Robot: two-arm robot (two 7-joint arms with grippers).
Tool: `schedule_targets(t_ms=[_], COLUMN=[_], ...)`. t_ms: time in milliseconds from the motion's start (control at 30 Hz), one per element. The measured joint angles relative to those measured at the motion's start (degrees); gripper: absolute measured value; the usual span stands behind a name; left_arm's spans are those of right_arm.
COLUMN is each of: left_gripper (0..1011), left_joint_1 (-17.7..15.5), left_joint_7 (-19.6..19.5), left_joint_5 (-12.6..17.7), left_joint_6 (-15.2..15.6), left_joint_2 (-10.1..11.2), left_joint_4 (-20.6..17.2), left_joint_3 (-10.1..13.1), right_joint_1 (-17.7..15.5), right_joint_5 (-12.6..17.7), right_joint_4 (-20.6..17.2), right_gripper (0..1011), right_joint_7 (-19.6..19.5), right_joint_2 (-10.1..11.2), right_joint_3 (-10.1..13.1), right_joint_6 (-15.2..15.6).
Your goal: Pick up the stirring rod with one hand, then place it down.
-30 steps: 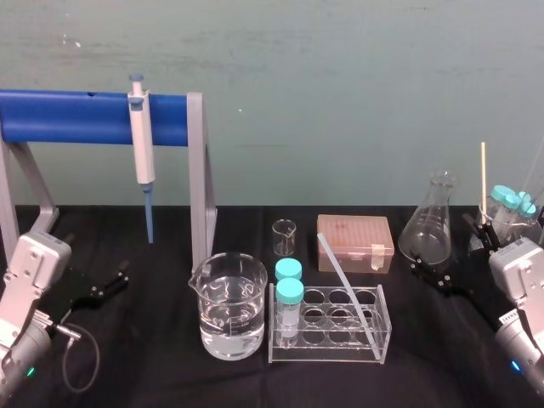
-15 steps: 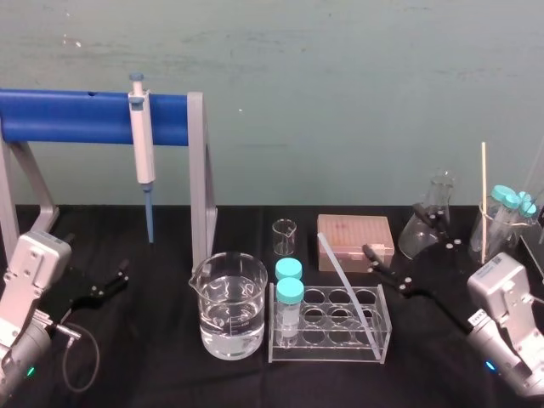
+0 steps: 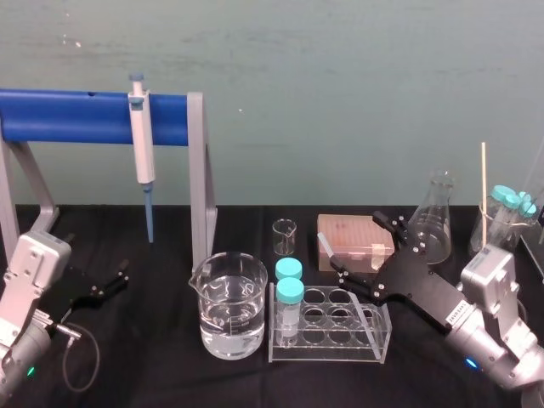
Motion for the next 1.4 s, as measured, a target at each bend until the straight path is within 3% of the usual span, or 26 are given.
schedule_targets(t_ms=[200, 467, 1000, 1400], left_gripper=[1000, 1000, 1000, 1000], left_joint_1=[0.0, 0.0, 0.0, 0.0], left_joint_7=[0.0, 0.0, 0.0, 0.0], left_joint_5=[0.0, 0.0, 0.0, 0.0], left_joint_6=[0.0, 0.0, 0.0, 0.0], left_joint_2=[0.0, 0.0, 0.0, 0.0], left_joint_4=[0.0, 0.0, 0.0, 0.0], left_joint_3=[0.0, 0.0, 0.0, 0.0], right_joint_1=[2.39, 4.13, 5.41, 6.63], right_joint_5=[10.44, 17.23, 21.91, 20.89], right_joint_4=[3.49, 5.77, 8.93, 10.41], right_gripper=[1003, 1003, 1003, 1003], right_joint_7=[10.41, 17.73, 22.26, 24.1], right_joint_2=[-1.51, -2.89, -4.54, -5.39], right_joint_3=[0.03, 0.56, 2.42, 2.35], right_joint_6=[2.43, 6.38, 14.8, 18.67])
